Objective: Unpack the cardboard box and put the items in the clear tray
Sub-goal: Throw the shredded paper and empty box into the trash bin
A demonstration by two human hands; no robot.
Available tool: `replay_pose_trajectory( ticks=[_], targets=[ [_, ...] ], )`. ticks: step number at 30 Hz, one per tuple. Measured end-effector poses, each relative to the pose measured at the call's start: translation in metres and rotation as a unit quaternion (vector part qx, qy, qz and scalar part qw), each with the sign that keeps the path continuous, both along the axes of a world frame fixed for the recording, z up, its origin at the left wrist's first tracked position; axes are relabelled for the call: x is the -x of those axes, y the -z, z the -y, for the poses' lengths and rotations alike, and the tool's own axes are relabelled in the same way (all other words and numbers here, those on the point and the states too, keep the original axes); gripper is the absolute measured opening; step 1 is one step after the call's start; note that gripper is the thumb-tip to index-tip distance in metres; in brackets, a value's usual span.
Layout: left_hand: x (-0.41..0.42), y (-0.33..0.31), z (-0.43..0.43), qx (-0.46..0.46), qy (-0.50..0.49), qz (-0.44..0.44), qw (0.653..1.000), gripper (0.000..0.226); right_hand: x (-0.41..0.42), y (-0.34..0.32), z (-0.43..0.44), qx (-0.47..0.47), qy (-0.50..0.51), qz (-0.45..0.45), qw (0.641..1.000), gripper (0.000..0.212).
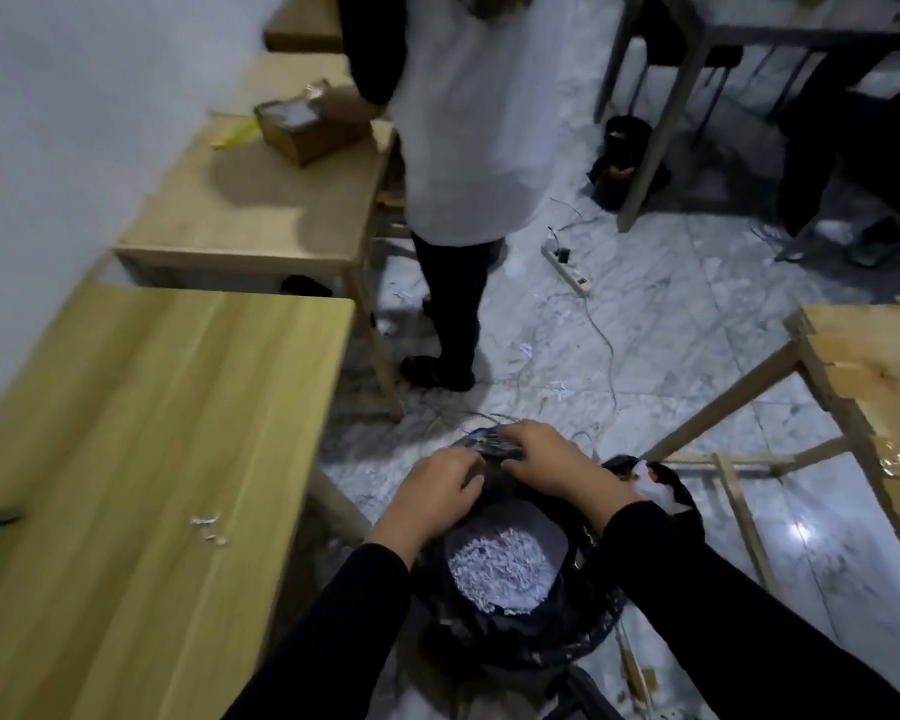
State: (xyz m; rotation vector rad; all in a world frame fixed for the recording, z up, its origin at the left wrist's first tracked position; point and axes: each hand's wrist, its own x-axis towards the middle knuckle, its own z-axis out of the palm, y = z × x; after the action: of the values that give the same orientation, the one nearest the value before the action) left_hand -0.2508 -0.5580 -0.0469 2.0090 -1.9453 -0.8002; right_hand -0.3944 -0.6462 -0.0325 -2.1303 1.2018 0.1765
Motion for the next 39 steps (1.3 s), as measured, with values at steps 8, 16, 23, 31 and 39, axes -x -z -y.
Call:
replay_pose_trajectory(
  ticks=[8,16,23,31,39],
  targets=[
    [-0.127,-0.005,-0.110,0.087,-0.317,0.018,0.944,0.030,-0.163,-0.019,-0.042,0.006,-0.195,0.088,0.977,0.044],
    [-0.163,0.026,-0.233,0.025,-0.557,0.105,0.823,0.043,-0.252,0.014,-0.121,-0.034,-0.346,0.099,0.932,0.062],
    [-0.159,0.037,-0.244,-0.021,-0.544,0.120,0.830,0.058,-0.282,0.033,-0.138,0.018,-0.391,0.127,0.911,0.039],
    [-0.160,0.037,-0.232,-0.036,-0.523,0.129,0.842,0.057,-0.238,0.035,-0.142,0.034,-0.346,0.193,0.917,0.033],
    [-0.150,0.039,-0.189,-0.031,-0.472,0.112,0.874,0.061,-0.122,0.048,-0.081,0.088,-0.035,0.193,0.977,0.013]
  ],
)
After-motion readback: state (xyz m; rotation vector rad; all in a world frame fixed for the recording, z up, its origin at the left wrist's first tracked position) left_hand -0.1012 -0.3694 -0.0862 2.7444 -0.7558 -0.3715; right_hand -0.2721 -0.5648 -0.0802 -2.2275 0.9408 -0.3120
